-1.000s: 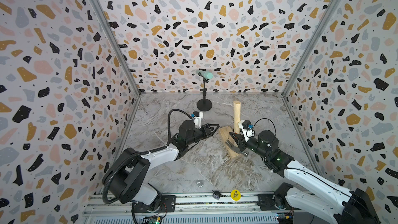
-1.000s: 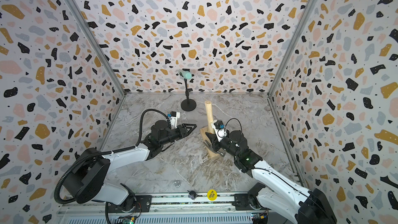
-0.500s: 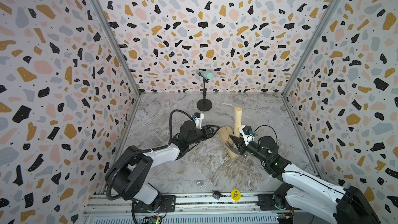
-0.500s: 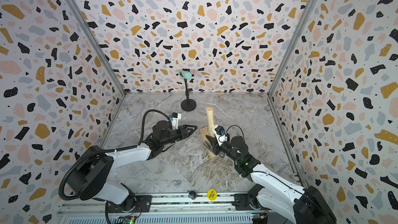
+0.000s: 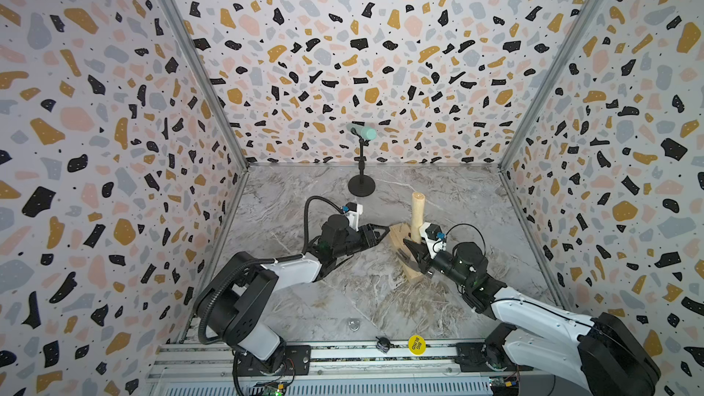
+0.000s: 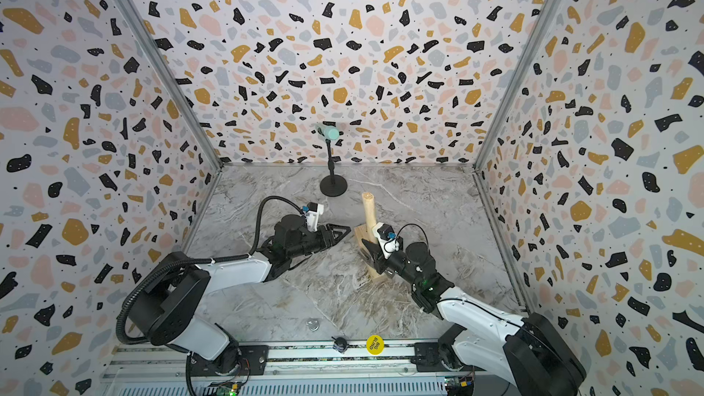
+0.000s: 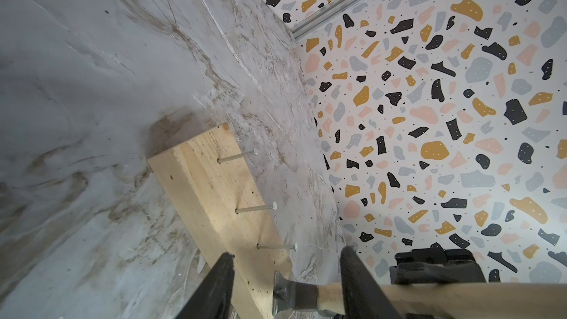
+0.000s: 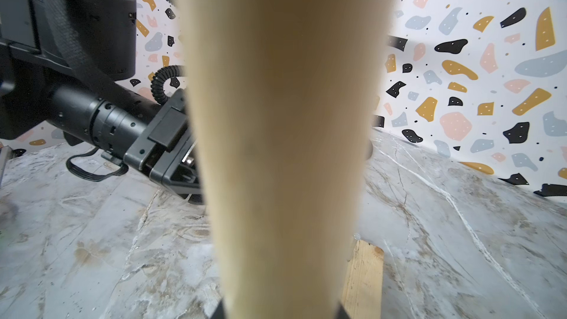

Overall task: Use a claw hammer to pull out a nail
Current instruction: Adjust the hammer at the mounting plate.

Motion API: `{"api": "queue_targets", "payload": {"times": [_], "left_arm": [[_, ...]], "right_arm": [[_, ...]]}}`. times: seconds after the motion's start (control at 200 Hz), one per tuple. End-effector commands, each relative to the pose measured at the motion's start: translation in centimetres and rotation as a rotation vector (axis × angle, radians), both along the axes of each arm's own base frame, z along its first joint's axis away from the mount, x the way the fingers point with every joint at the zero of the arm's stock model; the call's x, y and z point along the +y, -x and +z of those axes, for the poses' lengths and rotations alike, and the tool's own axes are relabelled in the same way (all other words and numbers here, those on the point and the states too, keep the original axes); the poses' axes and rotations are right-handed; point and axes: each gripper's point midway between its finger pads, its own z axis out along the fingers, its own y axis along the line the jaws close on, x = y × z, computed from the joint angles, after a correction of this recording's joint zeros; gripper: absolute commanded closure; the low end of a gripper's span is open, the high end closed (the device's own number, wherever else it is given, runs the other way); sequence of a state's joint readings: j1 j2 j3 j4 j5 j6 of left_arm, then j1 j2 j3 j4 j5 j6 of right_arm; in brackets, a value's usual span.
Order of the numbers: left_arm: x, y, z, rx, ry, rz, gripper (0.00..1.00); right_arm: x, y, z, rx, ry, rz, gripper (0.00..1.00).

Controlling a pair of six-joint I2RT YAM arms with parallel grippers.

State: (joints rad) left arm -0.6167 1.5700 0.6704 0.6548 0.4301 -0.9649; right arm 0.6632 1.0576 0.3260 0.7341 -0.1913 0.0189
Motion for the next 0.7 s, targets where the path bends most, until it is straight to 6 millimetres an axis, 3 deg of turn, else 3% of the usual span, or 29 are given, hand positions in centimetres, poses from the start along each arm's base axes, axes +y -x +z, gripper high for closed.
{"api": "queue_targets", "payload": {"times": [0.0,0.696], "left_arm": [[-0.7,0.4,0.2,-0.015,0.016,-0.03,0.48],[-2.2,1.8,-1.9,0.024,-0.018,-0.072,0.5]], "right_arm": [[0.3,0.3,5.6,-0.173,-0.123,0.018,1.0],[0.5,-0.1,3.9,-0.157,-0.109,0.014,1.0]]}}
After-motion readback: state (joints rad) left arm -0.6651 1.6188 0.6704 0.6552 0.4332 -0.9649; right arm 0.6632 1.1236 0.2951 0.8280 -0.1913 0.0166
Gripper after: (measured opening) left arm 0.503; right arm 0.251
